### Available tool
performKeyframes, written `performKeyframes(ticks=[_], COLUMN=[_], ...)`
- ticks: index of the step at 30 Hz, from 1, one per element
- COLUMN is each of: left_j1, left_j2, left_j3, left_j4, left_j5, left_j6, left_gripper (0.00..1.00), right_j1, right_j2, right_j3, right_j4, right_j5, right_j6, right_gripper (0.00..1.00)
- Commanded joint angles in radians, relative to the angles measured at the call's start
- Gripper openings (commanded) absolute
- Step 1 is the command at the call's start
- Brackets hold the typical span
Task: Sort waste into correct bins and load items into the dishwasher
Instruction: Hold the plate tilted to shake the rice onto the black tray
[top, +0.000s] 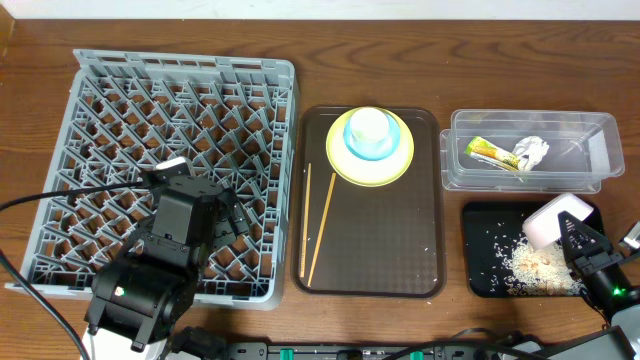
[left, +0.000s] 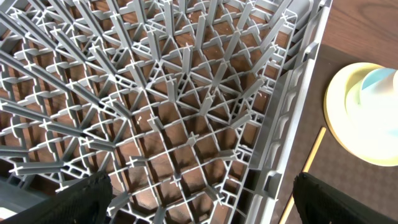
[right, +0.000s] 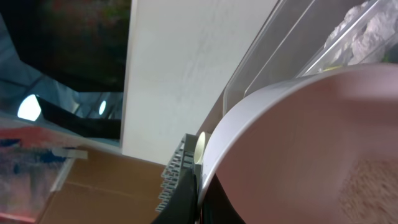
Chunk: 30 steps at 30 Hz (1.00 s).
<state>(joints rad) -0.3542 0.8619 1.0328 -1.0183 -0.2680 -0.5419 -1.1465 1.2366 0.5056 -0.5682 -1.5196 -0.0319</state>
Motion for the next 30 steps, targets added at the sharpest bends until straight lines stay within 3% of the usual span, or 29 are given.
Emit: performKeyframes(ticks=[1,5,9,11,27,30], left_j1=[0.005,0.005,0.005,0.005,0.005,0.005], left_j2=[0.0,0.0,0.0,0.0,0.0,0.0], left_j3=[0.016,0.016,0.016,0.016,0.016,0.016], left_j4=[-0.002,-0.002,-0.003,-0.002,-0.002,-0.002], left_j5=[-0.006,-0.006,-0.006,-0.006,-0.006,-0.006], left_j6=[0.014,0.014,0.014,0.014,0.014,0.014], left_gripper=[0.94,0.94,0.94,0.94,0.94,0.94], right_j1=[0.009,0.009,0.009,0.009,0.011,0.011], right_j2=[0.002,0.002,0.002,0.002,0.002,0.002], right_j3=[-0.005,-0.005,-0.005,-0.005,-0.005,-0.005], right_j4=[0.043,0.036,0.082,0.059,0.122,0.138], right_j5=[-0.04,-0.041,-0.04,-0.04,-0.025,0.019], right_j6=[0.055,0.142,0.111,0.171,0.203,0.264], right_gripper=[0.01,0.01,0.01,0.01,0.01,0.01])
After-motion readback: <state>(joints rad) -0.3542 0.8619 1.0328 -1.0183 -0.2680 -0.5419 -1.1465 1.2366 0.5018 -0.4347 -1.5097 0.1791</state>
